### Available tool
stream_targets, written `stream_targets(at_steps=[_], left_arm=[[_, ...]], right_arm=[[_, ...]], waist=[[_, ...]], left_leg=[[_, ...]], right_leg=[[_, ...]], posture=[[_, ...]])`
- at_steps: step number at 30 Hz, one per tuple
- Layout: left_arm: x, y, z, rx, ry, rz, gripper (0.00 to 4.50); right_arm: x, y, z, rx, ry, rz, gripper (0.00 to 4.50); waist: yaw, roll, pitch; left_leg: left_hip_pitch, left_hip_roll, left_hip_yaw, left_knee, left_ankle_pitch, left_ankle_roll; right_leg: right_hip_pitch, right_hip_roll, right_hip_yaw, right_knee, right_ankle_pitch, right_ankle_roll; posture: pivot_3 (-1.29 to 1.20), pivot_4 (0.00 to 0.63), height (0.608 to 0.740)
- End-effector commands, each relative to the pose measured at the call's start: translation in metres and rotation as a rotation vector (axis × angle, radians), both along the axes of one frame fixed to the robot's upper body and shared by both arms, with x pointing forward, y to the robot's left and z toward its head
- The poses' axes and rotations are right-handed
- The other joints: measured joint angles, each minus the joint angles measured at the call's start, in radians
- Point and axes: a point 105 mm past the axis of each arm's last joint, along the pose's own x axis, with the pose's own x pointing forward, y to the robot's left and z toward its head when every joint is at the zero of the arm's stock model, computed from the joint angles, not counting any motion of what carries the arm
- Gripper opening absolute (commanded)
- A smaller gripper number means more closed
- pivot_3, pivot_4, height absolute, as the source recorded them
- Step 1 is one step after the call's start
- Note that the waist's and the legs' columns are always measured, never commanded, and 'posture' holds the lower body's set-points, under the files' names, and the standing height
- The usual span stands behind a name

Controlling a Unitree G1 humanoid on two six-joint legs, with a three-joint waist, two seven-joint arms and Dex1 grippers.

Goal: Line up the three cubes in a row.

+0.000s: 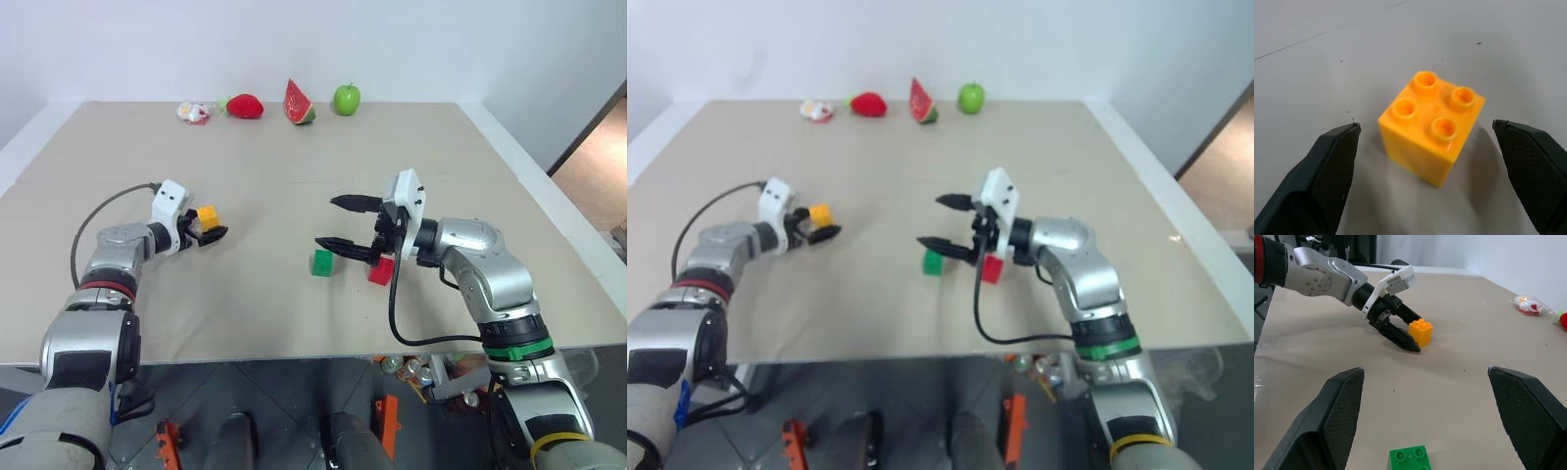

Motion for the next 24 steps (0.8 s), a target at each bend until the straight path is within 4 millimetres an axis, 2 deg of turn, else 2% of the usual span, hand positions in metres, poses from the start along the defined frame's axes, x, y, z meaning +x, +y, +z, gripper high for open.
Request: stream_targets(at_steps=[1, 3, 4, 5, 11, 17, 21, 24], left_arm=[[0.005, 0.005, 0.02, -0.009, -0.069, 0.027, 2.96], [0.006, 0.006, 0.02, -0.007, -0.071, 0.034, 2.4], [0.006, 0.007, 0.02, -0.006, -0.071, 0.035, 1.93], [0.005, 0.007, 0.02, -0.006, -0.07, 0.035, 1.85], [0.0, 0.002, 0.019, 0.038, -0.074, -0.051, 1.84], [-0.012, -0.024, 0.036, 0.069, -0.117, -0.302, 1.84], [-0.039, -0.044, 0.038, 0.116, -0.063, -0.584, 1.84], [-0.048, -0.051, 0.036, 0.147, -0.053, -0.655, 1.84]], right_arm=[[-0.005, -0.006, 0.016, 0.025, -0.057, -0.006, 4.22], [-0.005, -0.006, 0.016, 0.025, -0.057, -0.008, 4.22], [-0.004, -0.007, 0.016, 0.025, -0.057, -0.01, 4.22], [-0.004, -0.007, 0.017, 0.025, -0.058, -0.011, 4.22], [-0.003, -0.007, 0.018, 0.025, -0.061, -0.011, 4.22], [-0.004, -0.008, 0.017, 0.015, -0.051, 0.0, 4.22], [-0.026, -0.035, 0.005, -0.078, 0.005, 0.075, 4.22], [-0.025, -0.054, 0.005, -0.097, 0.01, 0.02, 4.22]], waist=[[0.0, 0.0, 0.0], [0.0, 0.0, 0.0], [0.0, 0.0, 0.0], [0.0, 0.0, 0.0], [0.0, 0.0, 0.0], [0.0, 0.0, 0.0], [0.001, 0.0, 0.0], [0.001, 0.0, 0.0]], left_leg=[[0.0, 0.0, 0.0, 0.0, 0.0, 0.0], [0.0, 0.0, 0.0, 0.0, 0.0, 0.0], [0.0, 0.0, 0.0, 0.0, 0.0, 0.0], [0.0, 0.0, 0.0, 0.0, 0.0, 0.0], [0.0, 0.0, 0.0, 0.0, 0.0, 0.0], [-0.001, 0.0, 0.0, 0.0, 0.0, 0.0], [-0.002, 0.0, 0.0, 0.0, 0.0, 0.0], [-0.002, -0.001, 0.0, 0.0, -0.001, -0.001]], right_leg=[[0.0, 0.0, 0.0, 0.0, 0.0, 0.0], [0.0, 0.0, 0.0, 0.0, 0.0, 0.0], [0.0, 0.0, 0.0, 0.0, 0.0, 0.0], [0.0, 0.0, 0.0, 0.0, 0.0, 0.0], [0.0, 0.0, 0.0, 0.0, 0.0, 0.0], [0.0, 0.0, 0.0, 0.0, -0.001, -0.002], [0.0, -0.001, 0.0, 0.0, -0.003, -0.004], [0.0, -0.001, 0.001, 0.0, -0.004, -0.004]], posture=[[0.0, 0.15, 0.74], [0.0, 0.15, 0.74], [0.0, 0.15, 0.74], [0.0, 0.15, 0.74], [0.0, 0.15, 0.74], [0.0, 0.15, 0.74], [0.0, 0.15, 0.74], [0.0, 0.15, 0.74]])
